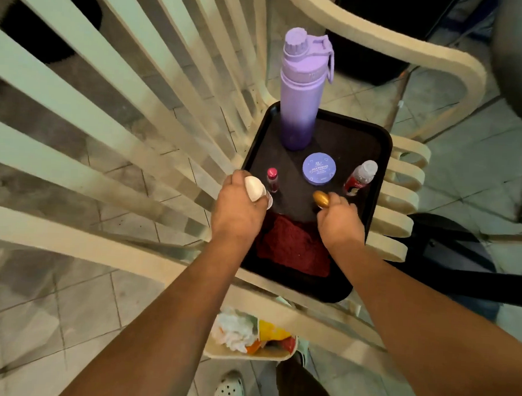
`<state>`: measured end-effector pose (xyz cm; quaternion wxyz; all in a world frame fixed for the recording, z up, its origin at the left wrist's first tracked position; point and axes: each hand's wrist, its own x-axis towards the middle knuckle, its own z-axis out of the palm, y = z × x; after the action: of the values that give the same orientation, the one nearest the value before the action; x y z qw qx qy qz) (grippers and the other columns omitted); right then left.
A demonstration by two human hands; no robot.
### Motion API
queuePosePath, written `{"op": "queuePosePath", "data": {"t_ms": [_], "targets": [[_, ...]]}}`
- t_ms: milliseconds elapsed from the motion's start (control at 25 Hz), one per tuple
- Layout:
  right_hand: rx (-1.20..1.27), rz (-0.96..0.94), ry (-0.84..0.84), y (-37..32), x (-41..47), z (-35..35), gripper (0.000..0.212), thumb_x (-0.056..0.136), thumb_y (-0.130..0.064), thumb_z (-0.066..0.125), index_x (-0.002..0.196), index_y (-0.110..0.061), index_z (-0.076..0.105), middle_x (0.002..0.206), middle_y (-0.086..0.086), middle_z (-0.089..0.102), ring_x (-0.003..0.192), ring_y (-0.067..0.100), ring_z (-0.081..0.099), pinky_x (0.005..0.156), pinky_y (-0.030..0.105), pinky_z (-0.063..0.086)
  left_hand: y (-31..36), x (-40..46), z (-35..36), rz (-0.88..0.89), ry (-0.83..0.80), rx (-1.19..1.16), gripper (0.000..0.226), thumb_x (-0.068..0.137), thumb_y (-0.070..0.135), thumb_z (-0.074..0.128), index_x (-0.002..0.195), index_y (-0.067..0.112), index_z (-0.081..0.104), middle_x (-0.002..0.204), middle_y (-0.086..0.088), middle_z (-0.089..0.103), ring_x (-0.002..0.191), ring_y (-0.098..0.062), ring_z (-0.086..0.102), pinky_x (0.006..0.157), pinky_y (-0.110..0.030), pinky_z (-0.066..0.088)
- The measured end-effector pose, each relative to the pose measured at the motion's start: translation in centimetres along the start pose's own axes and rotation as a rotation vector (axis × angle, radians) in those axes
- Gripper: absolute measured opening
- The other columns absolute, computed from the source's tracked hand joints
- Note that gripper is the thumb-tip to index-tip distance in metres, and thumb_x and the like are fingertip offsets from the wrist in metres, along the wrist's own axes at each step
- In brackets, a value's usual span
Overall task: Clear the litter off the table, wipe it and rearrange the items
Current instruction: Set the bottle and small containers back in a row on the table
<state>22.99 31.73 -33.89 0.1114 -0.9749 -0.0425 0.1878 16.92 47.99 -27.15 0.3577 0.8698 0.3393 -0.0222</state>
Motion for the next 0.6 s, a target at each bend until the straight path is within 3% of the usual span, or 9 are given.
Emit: {"op": "queuePosePath", "data": {"t_ms": [200,360,480,600], "targets": [[0.499,0.114,0.203,-3.0,-5.8,-3.2,0.028,0.092,-0.017,0.043,0.115,-0.007,0.054,0.114,0.02,0.059,0.105,0.038,0.054,0.084,0.037,0.043,2.1,-4.9,-5.8,0.097,0.141,-0.188,0.045,0.074,0.022,0.074,0.112,0.011,0.051,0.106,-0.008,0.062,0.095,-0.026,0.058,0.078,-0.025,0.04],[0.812,0.064,0.414,-5.4,-14.2,-11.3,0.035,0.089,-0.02,0.042,0.12,-0.007,0.055,0.11,0.02,0.063,0.102,0.035,0.057,0.085,0.034,0.042,6.0,-11.8,-12.8,0.201,0.161,-0.32,0.048,0.072,0.016,0.075,0.113,0.009,0.052,0.103,-0.007,0.062,0.093,-0.026,0.058,0.069,-0.015,0.032],[0.867,-0.032,0.504,-3.3,-21.9,-18.9,0.032,0.091,-0.019,0.046,0.119,-0.006,0.054,0.103,0.015,0.064,0.092,0.027,0.059,0.084,0.034,0.046,10.3,-18.0,-17.6,0.316,0.077,-0.368,0.049,0.072,0.011,0.073,0.116,0.012,0.052,0.097,-0.002,0.059,0.088,-0.023,0.056,0.067,-0.013,0.031],[0.803,-0.066,0.509,0.5,-27.3,-25.2,0.03,0.095,-0.014,0.046,0.124,-0.008,0.05,0.109,0.01,0.061,0.1,0.024,0.058,0.085,0.033,0.046,14.9,-22.4,-20.2,0.469,-0.035,-0.339,0.05,0.075,0.011,0.07,0.12,0.017,0.049,0.102,0.0,0.055,0.087,-0.015,0.05,0.068,-0.011,0.031]]}}
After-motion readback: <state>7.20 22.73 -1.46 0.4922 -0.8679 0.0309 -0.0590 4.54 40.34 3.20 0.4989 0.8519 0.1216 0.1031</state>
